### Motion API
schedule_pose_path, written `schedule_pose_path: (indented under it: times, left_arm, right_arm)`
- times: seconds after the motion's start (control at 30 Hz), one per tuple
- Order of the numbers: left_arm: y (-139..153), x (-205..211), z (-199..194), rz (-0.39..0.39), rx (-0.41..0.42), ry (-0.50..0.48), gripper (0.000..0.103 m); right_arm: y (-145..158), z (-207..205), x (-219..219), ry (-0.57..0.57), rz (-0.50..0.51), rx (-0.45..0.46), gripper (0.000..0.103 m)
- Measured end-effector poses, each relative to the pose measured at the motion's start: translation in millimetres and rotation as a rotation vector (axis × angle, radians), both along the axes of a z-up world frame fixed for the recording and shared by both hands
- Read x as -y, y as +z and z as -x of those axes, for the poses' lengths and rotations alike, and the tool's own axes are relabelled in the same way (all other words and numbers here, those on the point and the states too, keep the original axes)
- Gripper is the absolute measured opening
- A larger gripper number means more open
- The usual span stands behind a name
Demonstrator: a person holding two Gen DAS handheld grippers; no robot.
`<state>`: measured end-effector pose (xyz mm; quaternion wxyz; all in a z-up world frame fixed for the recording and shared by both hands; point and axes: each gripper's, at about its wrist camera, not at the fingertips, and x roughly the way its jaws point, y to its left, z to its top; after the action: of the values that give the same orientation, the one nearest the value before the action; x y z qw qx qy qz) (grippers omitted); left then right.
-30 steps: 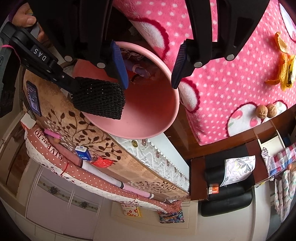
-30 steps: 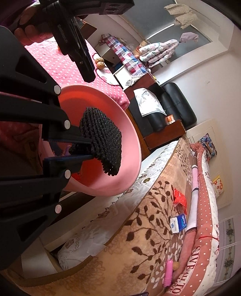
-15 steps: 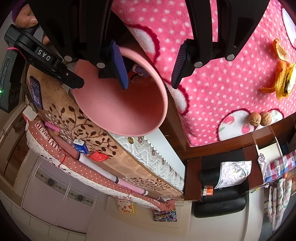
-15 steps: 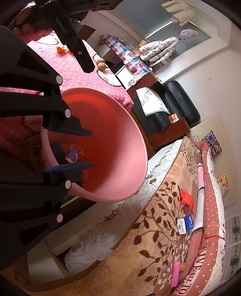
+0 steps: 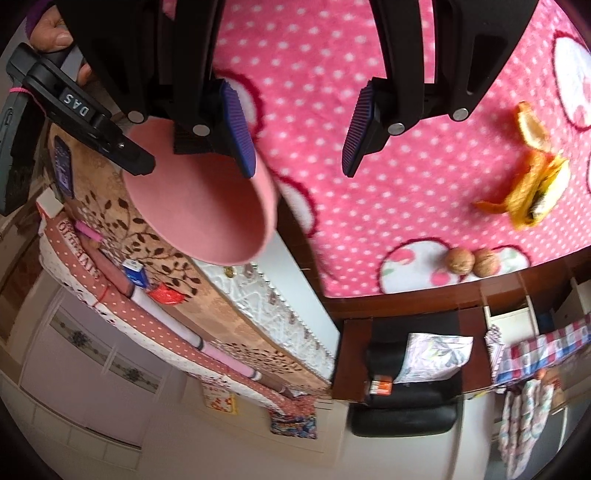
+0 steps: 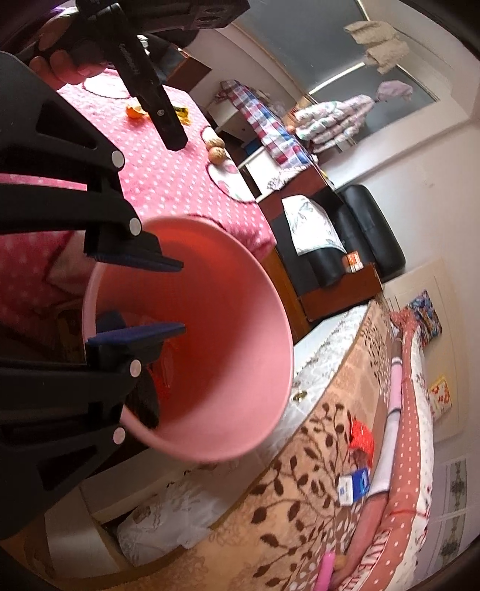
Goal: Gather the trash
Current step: 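Move both open grippers back over the yellow wrapper and orange peel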
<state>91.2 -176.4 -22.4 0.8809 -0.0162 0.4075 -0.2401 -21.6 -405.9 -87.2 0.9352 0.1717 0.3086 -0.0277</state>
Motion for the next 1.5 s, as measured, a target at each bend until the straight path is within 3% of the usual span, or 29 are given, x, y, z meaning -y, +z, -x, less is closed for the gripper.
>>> schedule_pose_path:
  times: [0.53, 0.9, 1.1, 1.4, 1.5]
  left_arm:
    - [-2, -101, -2, 0.022, -0.024, 0.224, 0.048]
    - [-12, -175, -5, -0.032, 0.007, 0.344, 0.048]
    - [-15, -201, -21, -0.081, 0.036, 0.298, 0.048]
    - [-30, -205, -63, -0.195, 0.038, 0.115, 0.054]
    - [-34, -206, -75, -0.191, 0.036, 0.06, 0.055]
  right_arm:
    - [15, -27, -65, 0.154, 0.061, 0.014, 0.029]
    - [10, -42, -104, 0.246, 0.084, -0.021, 0.029]
    - [1, -47, -114, 0.258, 0.083, -0.057, 0.029]
    - [-9, -50, -135, 0.297, 0.102, -0.101, 0.029]
    - [-12, -51, -142, 0.309, 0.111, -0.115, 0.029]
